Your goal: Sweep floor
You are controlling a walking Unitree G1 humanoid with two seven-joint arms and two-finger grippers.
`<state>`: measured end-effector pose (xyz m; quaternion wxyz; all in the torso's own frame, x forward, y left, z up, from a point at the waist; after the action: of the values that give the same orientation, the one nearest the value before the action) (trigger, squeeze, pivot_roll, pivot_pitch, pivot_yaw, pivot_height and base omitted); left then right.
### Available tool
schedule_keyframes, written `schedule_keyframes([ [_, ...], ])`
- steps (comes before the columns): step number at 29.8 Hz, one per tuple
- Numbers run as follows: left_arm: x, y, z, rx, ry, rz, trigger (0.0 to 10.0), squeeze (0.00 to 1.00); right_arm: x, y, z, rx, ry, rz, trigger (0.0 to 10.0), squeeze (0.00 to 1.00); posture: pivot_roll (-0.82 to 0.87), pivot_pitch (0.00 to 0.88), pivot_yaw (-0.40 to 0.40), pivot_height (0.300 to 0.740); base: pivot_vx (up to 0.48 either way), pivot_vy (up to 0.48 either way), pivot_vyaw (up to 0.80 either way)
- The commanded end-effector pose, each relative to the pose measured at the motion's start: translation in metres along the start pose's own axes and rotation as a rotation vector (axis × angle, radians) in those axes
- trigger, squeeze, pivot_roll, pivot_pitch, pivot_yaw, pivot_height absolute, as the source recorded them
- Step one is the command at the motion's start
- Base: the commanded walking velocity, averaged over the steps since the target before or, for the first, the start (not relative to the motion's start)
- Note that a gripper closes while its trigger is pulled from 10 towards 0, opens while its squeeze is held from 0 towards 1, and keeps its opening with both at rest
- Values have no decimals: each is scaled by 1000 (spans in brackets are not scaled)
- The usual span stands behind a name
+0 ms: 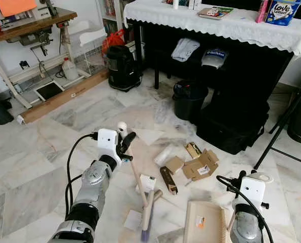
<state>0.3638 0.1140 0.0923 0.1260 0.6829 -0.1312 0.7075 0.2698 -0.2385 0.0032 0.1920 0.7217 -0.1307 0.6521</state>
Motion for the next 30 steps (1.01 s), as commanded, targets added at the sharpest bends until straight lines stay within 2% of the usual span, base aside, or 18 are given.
schedule_keyframes([
  [1, 5, 2, 4, -30, 10, -24, 10000, 0, -6, -5, -4, 15, -29, 8, 10000, 0, -98, 0, 69, 740, 0, 0, 0],
  [4, 6, 3, 4, -44, 12, -30, 10000, 0, -6, -5, -4, 14, -28, 8, 10000, 0, -98, 0, 69, 740, 0, 0, 0],
  [8, 17, -2, 6, -31, 49, -95, 10000, 0, -6, -4, -3, 15, -29, 8, 10000, 0, -96, 0, 68, 740, 0, 0, 0],
  [10, 24, -9, 8, 10, 78, -99, 10000, 0, -6, -5, -3, 16, -29, 7, 10000, 0, -96, 0, 69, 740, 0, 0, 0],
  [11, 36, -26, 8, 105, 129, -94, 10000, 0, -6, -5, -3, 16, -30, 8, 10000, 0, -98, 0, 68, 740, 0, 0, 0],
  [12, 40, -31, 8, 132, 144, -89, 10000, 0, -6, -5, -3, 15, -30, 8, 10000, 0, -98, 0, 68, 740, 0, 0, 0],
  [15, 53, -45, 6, 206, 191, -41, 10000, 0, -6, -5, -3, 17, -30, 7, 10000, 0, -98, 0, 68, 740, 0, 0, 0],
  [18, 58, -50, 4, 229, 205, -19, 10000, 0, -6, -5, -3, 18, -30, 7, 10000, 0, -98, 0, 68, 740, 0, 0, 0],
  [20, 60, -54, 1, 224, 193, 83, 10000, 0, -7, -5, -3, 18, -31, 7, 10000, 0, -99, 0, 69, 740, 0, 0, 0],
  [21, 56, -55, -1, 209, 162, 126, 10000, 0, -7, -5, -3, 19, -31, 7, 10000, 0, -99, 0, 69, 740, 0, 0, 0],
  [22, 56, -55, -1, 209, 162, 126, 10000, 0, -7, -5, -3, 19, -31, 7, 10000, 0, -99, 0, 69, 740, 0, 0, 0],
  [24, 41, -56, -4, 173, 72, 219, 10000, 0, -7, -6, -4, 20, -32, 9, 10000, 0, -99, 0, 71, 740, 0, 0, 0],
  [25, 31, -57, -7, 162, 9, 269, 10000, 0, -7, -6, -4, 21, -32, 8, 10000, 0, -101, 0, 72, 740, 0, 0, 0],
  [26, 14, -60, -12, 159, -95, 338, 10000, 0, -7, -6, -4, 23, -32, 8, 10000, 0, -101, 0, 73, 740, 0, 0, 0],
  [30, -5, -64, -19, 148, -210, 392, 10000, 0, -7, -6, -4, 23, -31, 9, 10000, 0, -102, 0, 71, 740, 0, 0, 0],
])
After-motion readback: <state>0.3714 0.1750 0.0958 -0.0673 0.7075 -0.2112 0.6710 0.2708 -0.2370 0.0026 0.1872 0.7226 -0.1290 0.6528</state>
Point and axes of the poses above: a point about 5 cm out from each wrist's last joint towards the gripper, its own z axis pointing out of the wrist towards the gripper, its own x axis along the axis of the wrist's last joint, y = z × x, the point moved 3 cm from there along z, pointing out of the wrist towards the gripper, and after that the axes turned 6 degrees about z, right-handed, at the moved point
